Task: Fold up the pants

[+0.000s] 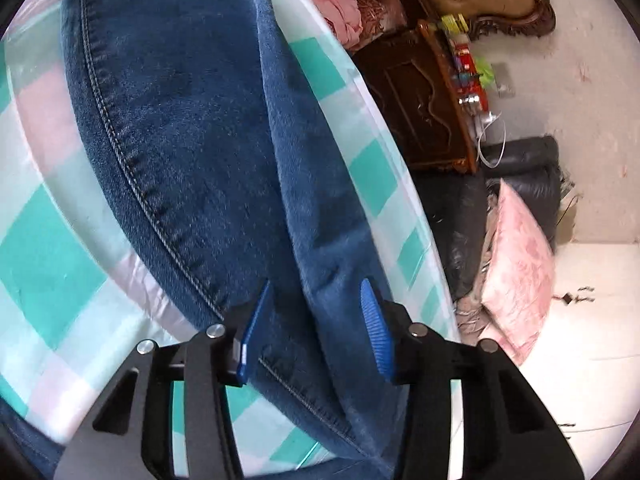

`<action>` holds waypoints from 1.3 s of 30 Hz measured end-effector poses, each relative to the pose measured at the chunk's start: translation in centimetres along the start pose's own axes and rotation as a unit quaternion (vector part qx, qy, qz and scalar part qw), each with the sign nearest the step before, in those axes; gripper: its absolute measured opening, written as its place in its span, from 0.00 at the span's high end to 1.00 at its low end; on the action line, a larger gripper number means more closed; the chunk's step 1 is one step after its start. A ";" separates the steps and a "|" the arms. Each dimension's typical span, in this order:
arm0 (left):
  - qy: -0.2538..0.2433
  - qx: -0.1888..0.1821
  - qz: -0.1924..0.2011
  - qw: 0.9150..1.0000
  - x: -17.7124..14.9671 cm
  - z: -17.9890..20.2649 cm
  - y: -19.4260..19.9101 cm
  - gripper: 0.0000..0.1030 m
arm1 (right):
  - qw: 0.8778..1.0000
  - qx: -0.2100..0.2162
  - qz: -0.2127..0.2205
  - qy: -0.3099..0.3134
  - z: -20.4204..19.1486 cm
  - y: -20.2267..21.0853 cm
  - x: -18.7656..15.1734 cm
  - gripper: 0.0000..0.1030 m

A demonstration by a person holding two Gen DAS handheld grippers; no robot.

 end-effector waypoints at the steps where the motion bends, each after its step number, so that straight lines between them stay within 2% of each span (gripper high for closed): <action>1: 0.005 -0.010 0.000 1.000 0.3 0.1 -0.1 0.56 | 1.000 -0.001 0.000 0.002 0.1 0.0 0.0 0.90; 4: 0.011 -0.007 0.006 1.000 1.7 0.4 -0.6 0.57 | 1.000 0.001 0.001 -0.002 0.6 0.1 0.2 0.90; 5: 0.023 0.002 0.003 1.000 2.2 0.0 -1.2 0.61 | 1.000 0.002 0.002 -0.002 0.8 0.0 0.5 0.90; 6: 0.031 0.000 0.002 1.000 2.4 0.0 -1.6 0.64 | 1.000 0.000 0.003 0.000 0.9 0.0 0.7 0.90; 8: 0.036 -0.014 0.002 0.999 3.5 0.3 -1.9 0.65 | 1.000 0.001 0.006 -0.003 1.4 -0.1 1.1 0.90; 10: 0.041 -0.019 0.004 0.999 4.3 0.1 -2.1 0.75 | 1.000 0.008 0.008 -0.015 1.9 -0.4 1.6 0.90; 11: 0.045 -0.020 0.002 0.999 4.8 0.0 -2.3 0.95 | 1.000 0.011 0.007 -0.021 2.3 -0.6 1.9 0.90; 13: 0.052 -0.038 -0.001 0.998 5.1 0.0 -1.6 0.98 | 0.999 0.014 0.002 -0.032 3.4 -1.0 2.3 0.90; 15: 0.036 -0.073 0.025 0.996 4.5 1.2 2.3 0.98 | 0.999 0.012 -0.003 -0.033 4.1 -0.9 2.5 0.90; 17: 0.017 -0.084 0.050 0.995 2.2 0.7 7.0 0.98 | 0.999 0.011 -0.006 -0.039 5.1 -0.4 2.6 0.90; 19: -0.005 -0.094 0.078 0.993 -1.8 -1.0 12.4 0.98 | 0.998 0.020 -0.008 -0.063 6.3 0.4 2.1 0.90; 22: -0.020 -0.097 0.101 0.990 -9.0 -5.5 17.6 0.98 | 0.993 0.034 -0.029 -0.106 8.2 1.2 -0.3 0.89; 23: -0.021 -0.094 0.108 0.990 -12.3 -8.1 18.7 0.98 | 0.990 0.037 -0.039 -0.130 9.1 1.3 -1.7 0.89; 25: -0.008 -0.082 0.104 0.991 -17.5 -13.2 19.1 0.98 | 0.983 0.032 -0.059 -0.170 10.8 1.2 -4.5 0.85; 26: 0.000 -0.071 0.097 0.993 -19.7 -15.7 18.4 0.98 | 0.977 0.020 -0.071 -0.199 12.0 0.9 -6.5 0.80; 28: 0.018 -0.055 0.077 0.995 -22.8 -19.3 16.0 0.98 | 0.965 -0.001 -0.090 -0.247 14.1 0.2 -10.0 0.80; 30: 0.038 -0.044 0.064 0.996 -24.3 -22.1 13.8 0.98 | 0.956 -0.003 -0.085 -0.282 14.9 0.1 -12.4 0.74; 33: 0.037 -0.063 0.080 0.994 -24.5 -22.6 13.7 0.98 | 0.951 0.008 -0.048 -0.305 14.5 1.2 -13.0 0.51; 35: 0.032 -0.067 0.084 0.994 -24.4 -22.3 13.7 0.98 | 0.949 0.010 -0.032 -0.314 13.7 2.0 -13.2 0.28; 39: 0.027 -0.073 0.087 0.993 -24.1 -21.9 14.1 0.98 | 0.935 0.003 0.012 -0.355 12.9 3.6 -13.4 0.27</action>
Point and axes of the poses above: each gripper's, at about its wrist camera, not at the fingertips, and y roughly against the way its jaws point, z to its right, x to its top, the point moved 8 cm from there along -y, roughly the way its jaws point, and after that the axes turned 13 degrees about x, right-handed, at the moved point
